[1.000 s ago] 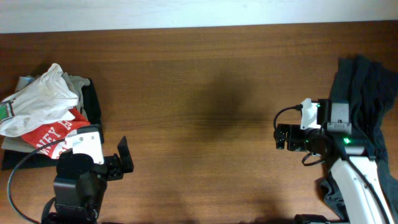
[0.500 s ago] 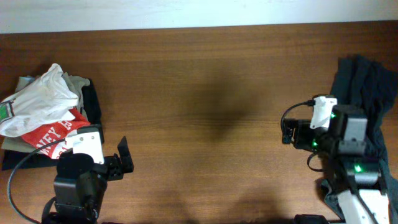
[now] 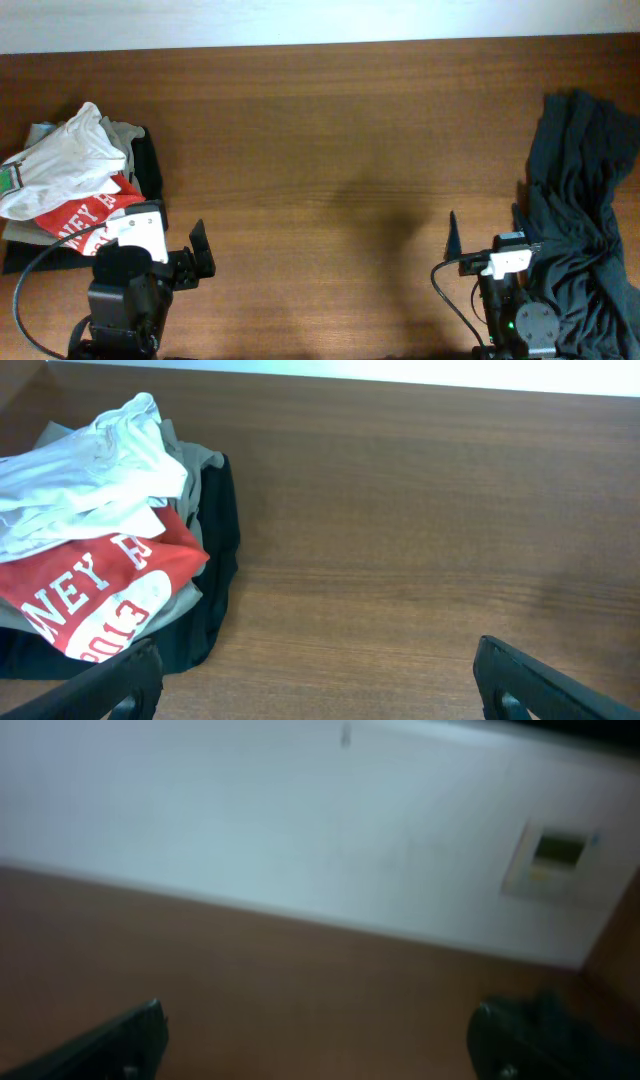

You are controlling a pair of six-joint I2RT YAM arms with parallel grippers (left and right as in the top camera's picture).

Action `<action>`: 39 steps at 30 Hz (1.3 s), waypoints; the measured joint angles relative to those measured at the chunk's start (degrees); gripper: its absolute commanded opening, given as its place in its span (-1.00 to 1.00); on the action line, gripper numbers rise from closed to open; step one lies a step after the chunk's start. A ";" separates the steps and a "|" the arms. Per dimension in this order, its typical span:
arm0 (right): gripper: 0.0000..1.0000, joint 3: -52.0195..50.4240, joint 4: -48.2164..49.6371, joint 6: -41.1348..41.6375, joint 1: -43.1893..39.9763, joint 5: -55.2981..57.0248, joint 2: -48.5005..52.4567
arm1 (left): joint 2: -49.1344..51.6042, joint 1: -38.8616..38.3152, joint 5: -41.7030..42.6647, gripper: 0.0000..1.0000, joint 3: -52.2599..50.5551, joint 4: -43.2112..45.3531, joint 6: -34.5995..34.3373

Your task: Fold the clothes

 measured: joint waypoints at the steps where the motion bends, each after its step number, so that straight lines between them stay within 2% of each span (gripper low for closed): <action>1: 0.97 -0.33 -5.18 -0.59 0.00 0.74 -0.17 | 0.00 0.00 0.02 0.98 0.00 -0.11 0.00; 22: 0.98 -0.46 -7.15 -0.59 0.00 1.84 -0.07 | -0.48 0.00 0.00 0.98 -0.28 -0.09 0.00; 24: 0.97 -0.46 -7.15 -0.59 0.00 1.88 -0.09 | -4.48 0.00 -0.02 0.98 -2.71 0.31 0.00; 26: 0.97 -0.46 -7.19 -0.59 0.00 2.05 -0.28 | -14.53 0.00 0.11 0.98 -11.78 1.73 -0.02; 27: 0.97 -0.46 -7.17 -0.61 0.00 2.08 -0.24 | -19.08 0.11 0.22 0.98 -16.96 5.09 -0.02; 30: 0.97 -0.46 -7.17 -0.61 0.00 2.05 -0.31 | -30.58 3.32 0.46 0.98 -32.11 22.86 -0.04; 31: 0.97 -0.46 -7.17 -0.59 0.00 2.05 -0.31 | -32.22 3.87 0.48 0.98 -36.57 30.27 0.17; 33: 0.97 -0.46 -7.21 -0.59 0.00 2.05 -0.35 | -33.46 4.17 1.05 0.98 -45.94 50.60 3.98; 35: 0.97 -0.46 -7.17 -0.59 0.00 2.05 -0.33 | -33.55 4.17 2.71 0.98 -49.37 53.79 9.57; 37: 0.97 -0.46 -7.17 -0.61 0.00 2.05 -0.33 | -33.70 4.17 6.14 0.98 -49.44 47.28 13.86; 39: 0.97 -0.46 -7.17 -0.61 0.00 2.05 -0.33 | -33.66 4.17 8.74 0.98 -49.70 45.62 15.15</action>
